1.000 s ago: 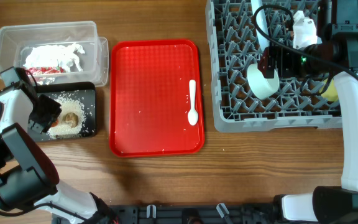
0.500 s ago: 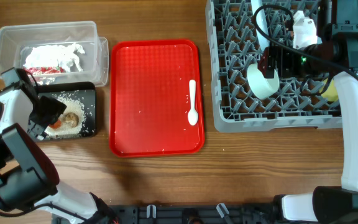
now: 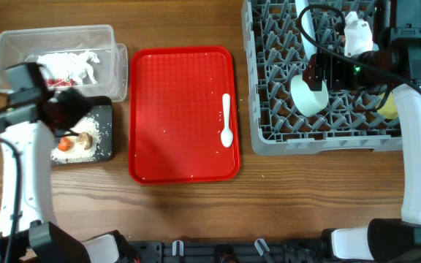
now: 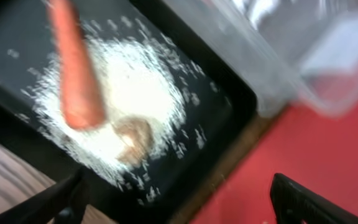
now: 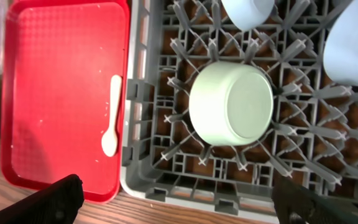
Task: Sort waste into correct bins and load items into the dishwasher rack
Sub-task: 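Move the right gripper from the rack over the white spoon, then lower the right gripper and grasp the white spoon's handle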
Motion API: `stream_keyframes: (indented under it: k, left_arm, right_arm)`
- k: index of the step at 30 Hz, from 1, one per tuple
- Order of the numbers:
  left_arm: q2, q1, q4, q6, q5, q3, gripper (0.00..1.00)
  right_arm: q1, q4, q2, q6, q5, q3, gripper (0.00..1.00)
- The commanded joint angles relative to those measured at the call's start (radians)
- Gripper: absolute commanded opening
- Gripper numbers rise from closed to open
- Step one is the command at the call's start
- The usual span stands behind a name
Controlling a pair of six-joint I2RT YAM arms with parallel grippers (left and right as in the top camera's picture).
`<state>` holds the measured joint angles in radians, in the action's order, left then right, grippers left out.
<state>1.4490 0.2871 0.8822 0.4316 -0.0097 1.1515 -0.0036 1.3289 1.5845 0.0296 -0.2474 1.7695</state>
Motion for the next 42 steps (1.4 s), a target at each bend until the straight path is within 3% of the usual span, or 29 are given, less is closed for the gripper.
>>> stream_keyframes:
  k: [1,6,14,21,33,42]
  left_arm:
    - [0.004,-0.12,0.089,-0.035,0.02,0.01,1.0]
    - [0.008,-0.222,0.152,-0.035,0.019,0.004,1.0]
    - [0.008,-0.251,0.159,-0.035,0.011,-0.021,1.0]
    - [0.008,-0.25,0.159,-0.035,-0.014,-0.022,1.0]
    - [0.008,-0.25,0.159,-0.035,-0.014,-0.022,1.0]
    - [0.008,-0.25,0.159,-0.035,-0.014,-0.022,1.0]
  right_arm:
    - [0.012,-0.025,-0.005,-0.008,-0.058,0.002,1.0]
    - [0.121,-0.082,-0.005,-0.021,-0.127,0.002,1.0]
    - [0.393,-0.187,0.03,-0.177,-0.003,0.002,1.0]
    - [0.56,-0.211,0.211,-0.343,0.056,0.002,1.0]
    - [0.652,-0.211,0.564,-0.558,0.072,0.002,0.99]
    - [0.652,-0.203,0.662,-0.589,0.136,0.002,0.99]
